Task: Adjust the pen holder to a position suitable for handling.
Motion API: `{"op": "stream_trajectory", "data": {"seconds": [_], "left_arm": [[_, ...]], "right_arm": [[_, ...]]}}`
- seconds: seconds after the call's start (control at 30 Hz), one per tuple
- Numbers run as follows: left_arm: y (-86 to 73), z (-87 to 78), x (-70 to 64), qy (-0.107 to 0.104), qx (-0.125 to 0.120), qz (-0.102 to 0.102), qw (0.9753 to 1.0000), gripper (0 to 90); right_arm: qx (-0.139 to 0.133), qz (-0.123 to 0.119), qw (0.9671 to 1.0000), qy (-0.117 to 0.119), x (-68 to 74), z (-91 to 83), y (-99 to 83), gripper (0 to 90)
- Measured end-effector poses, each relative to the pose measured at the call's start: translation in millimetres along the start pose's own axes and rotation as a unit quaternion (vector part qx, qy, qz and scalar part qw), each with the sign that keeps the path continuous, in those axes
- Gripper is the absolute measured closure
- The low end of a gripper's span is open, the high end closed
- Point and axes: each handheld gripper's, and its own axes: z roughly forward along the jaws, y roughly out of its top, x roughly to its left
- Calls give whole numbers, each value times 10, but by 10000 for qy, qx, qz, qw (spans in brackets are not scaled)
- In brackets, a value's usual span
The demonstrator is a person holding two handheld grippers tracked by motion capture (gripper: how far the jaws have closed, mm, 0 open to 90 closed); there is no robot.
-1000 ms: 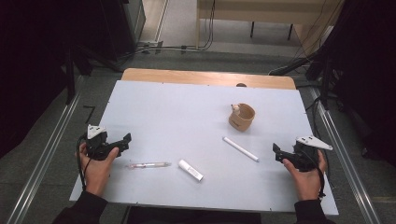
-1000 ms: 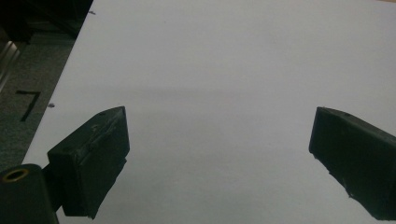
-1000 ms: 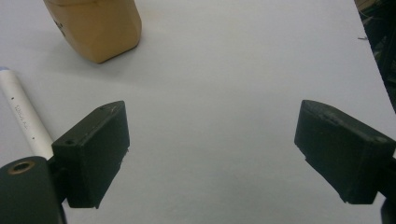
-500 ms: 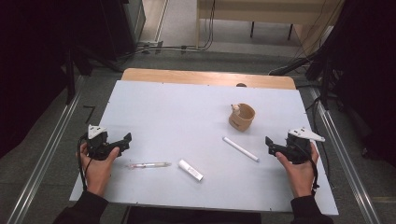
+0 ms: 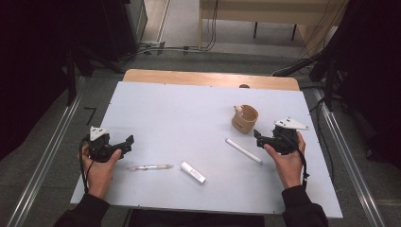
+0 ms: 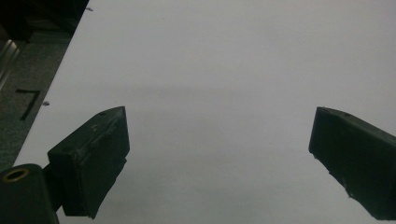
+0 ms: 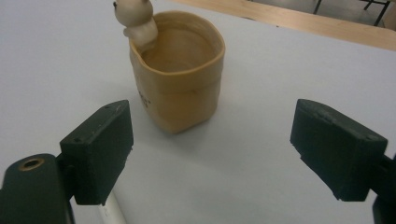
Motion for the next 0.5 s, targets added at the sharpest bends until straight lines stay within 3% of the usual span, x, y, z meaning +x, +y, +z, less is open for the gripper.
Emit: {"op": "stream_trajectory", "data": {"seconds": [0.17,0.5], "left_arm": [[1,2,2,41,3,-10,10000,59],[1,-2,5,32,17,-12,10000,60]], "right_arm": [[-55,8,9999,108,51,60,80,118],[-164,-258,9994,148,291,306,326,143]]}}
